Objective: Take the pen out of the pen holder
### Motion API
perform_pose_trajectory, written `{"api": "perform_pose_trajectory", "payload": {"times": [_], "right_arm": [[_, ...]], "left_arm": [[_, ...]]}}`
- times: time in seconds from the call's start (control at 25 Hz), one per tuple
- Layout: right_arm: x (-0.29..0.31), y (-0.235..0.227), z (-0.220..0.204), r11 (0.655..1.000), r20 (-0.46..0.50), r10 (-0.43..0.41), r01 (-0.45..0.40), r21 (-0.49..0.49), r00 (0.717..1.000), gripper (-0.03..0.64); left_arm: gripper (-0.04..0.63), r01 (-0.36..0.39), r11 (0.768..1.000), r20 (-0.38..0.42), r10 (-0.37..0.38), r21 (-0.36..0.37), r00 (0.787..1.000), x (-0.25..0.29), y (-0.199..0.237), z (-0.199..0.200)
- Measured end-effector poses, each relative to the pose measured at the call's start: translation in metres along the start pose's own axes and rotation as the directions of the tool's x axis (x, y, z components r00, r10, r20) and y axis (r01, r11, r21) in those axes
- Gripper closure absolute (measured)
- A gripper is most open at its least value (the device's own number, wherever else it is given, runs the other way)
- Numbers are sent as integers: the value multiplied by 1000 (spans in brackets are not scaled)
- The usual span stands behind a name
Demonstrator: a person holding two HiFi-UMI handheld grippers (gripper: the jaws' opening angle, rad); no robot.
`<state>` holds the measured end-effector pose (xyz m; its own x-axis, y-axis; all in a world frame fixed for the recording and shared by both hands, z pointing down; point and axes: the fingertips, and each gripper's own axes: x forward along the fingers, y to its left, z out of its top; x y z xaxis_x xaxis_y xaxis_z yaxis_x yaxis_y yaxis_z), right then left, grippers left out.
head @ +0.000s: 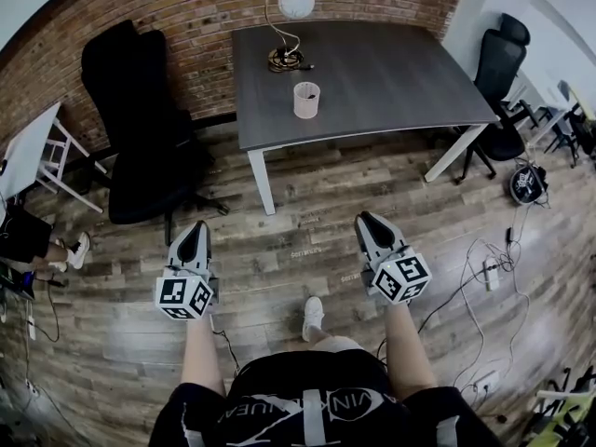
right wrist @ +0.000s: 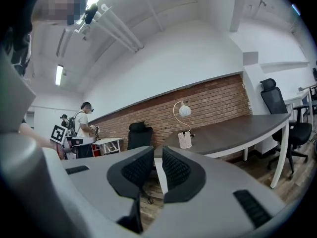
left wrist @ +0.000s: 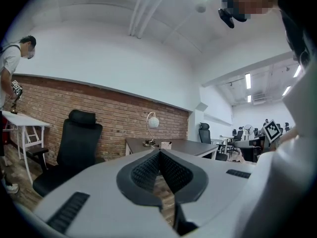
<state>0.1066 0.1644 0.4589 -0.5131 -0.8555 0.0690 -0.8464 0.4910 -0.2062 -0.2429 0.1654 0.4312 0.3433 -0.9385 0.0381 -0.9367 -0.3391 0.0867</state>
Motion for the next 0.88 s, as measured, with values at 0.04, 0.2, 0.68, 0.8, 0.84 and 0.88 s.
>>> {"api": "perform_pose_trajectory", "payload": {"times": [0.04,0.2,0.68,0.8,0.84,0.88], "right_arm": [[4,-5,1,1000,-3,2,-2,1,1000,576],[21,-27,3,1000,-16,5,-5,6,1000,555],[63,-83,5,999,-39,37,-35,38,999,479],[69,-93,7,998,-45,53,-52,38,998,470],[71,-95,7,998,-48,56,-54,39,997,468],[73,-97,6,998,-50,58,-56,40,997,465]], "left_arm": [[582,0,1000,-4,0,1,1000,6,-1,-1],[582,-3,1000,-14,3,8,1000,33,-2,-1],[582,-53,999,-12,53,-3,999,91,-4,-3],[582,-59,998,-1,59,-1,998,102,-9,0],[582,-58,998,-2,58,0,998,105,-10,0],[581,-57,998,-5,57,-1,998,107,-11,-1]]}}
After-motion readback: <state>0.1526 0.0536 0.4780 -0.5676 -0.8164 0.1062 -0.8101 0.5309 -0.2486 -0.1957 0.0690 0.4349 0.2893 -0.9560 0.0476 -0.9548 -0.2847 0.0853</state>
